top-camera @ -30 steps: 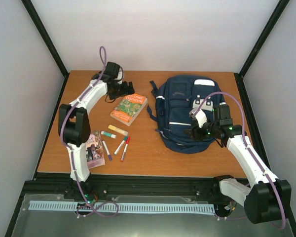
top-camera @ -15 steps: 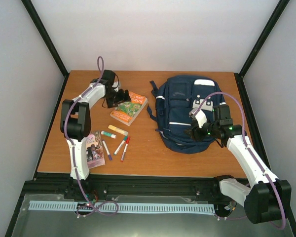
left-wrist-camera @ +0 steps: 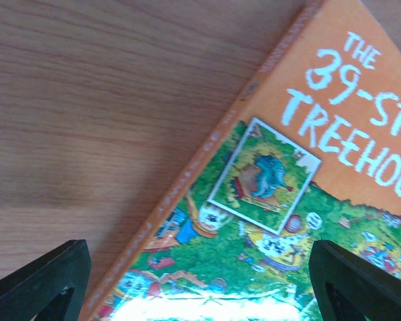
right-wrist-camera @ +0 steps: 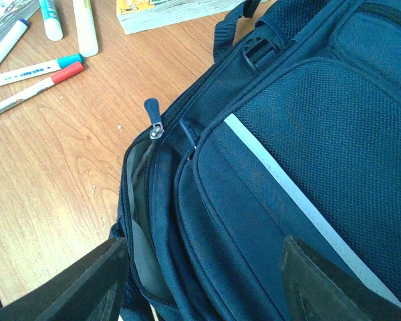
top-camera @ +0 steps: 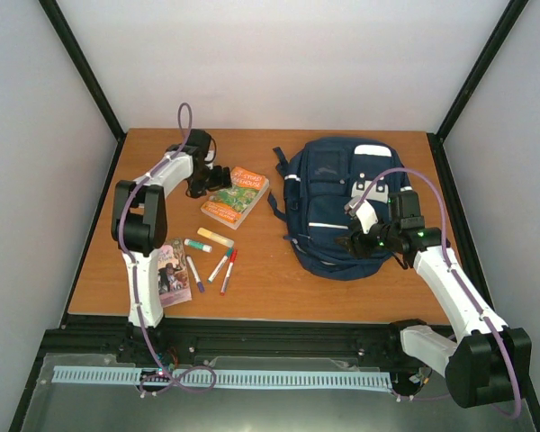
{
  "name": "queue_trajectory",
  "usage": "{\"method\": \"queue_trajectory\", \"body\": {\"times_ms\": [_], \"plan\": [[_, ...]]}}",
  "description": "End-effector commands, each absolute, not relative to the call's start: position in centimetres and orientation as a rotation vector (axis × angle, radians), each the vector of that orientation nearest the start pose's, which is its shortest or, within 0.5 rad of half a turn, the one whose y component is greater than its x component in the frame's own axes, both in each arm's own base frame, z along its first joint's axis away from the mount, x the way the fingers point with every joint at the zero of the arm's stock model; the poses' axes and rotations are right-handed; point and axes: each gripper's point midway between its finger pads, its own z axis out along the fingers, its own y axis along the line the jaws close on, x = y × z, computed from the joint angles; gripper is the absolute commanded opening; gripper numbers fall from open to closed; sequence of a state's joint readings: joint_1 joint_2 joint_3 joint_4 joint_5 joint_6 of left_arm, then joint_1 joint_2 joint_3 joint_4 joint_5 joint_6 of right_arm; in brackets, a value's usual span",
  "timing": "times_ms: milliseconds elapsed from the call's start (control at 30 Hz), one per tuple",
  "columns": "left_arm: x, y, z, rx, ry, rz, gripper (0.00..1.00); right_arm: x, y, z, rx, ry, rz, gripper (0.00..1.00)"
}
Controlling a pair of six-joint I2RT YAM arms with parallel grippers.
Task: Pack the student bag
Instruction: Adjust the book at the center of the board.
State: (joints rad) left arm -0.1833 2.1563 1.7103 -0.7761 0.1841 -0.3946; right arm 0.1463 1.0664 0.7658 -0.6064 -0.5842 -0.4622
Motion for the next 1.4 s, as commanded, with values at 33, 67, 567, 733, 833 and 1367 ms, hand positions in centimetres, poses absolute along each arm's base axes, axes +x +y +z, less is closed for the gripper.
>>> {"method": "queue_trajectory", "body": {"times_ms": [33, 67, 567, 733, 833, 1367], "plan": [[48.3, -11.4, 5.1, -0.243, 2.832, -0.33, 0.92, 26.2, 13.8, 17.0, -0.955, 2.121, 0.577, 0.64], [48.1, -11.7, 4.9, -0.241, 2.841, -0.357, 0.92, 26.2, 13.8, 17.0, -0.954, 2.121, 0.576, 0.64], [43.9, -17.1, 3.7, -0.127, 2.961, -0.569, 0.81, 26.0, 14.2, 16.8, -0.962, 2.125, 0.612, 0.64], [40.9, -19.9, 4.1, -0.076, 3.0, -0.578, 0.79, 25.9, 14.5, 16.4, -0.964, 2.138, 0.652, 0.64], [39.6, -20.1, 4.3, -0.103, 3.01, -0.571, 0.77, 25.7, 14.9, 16.2, -0.959, 2.159, 0.705, 0.62], [36.1, -15.2, 13.3, -0.054, 2.842, -0.332, 1.0, 32.6, 21.1, 19.6, -1.047, 2.128, 0.657, 0.55]]}}
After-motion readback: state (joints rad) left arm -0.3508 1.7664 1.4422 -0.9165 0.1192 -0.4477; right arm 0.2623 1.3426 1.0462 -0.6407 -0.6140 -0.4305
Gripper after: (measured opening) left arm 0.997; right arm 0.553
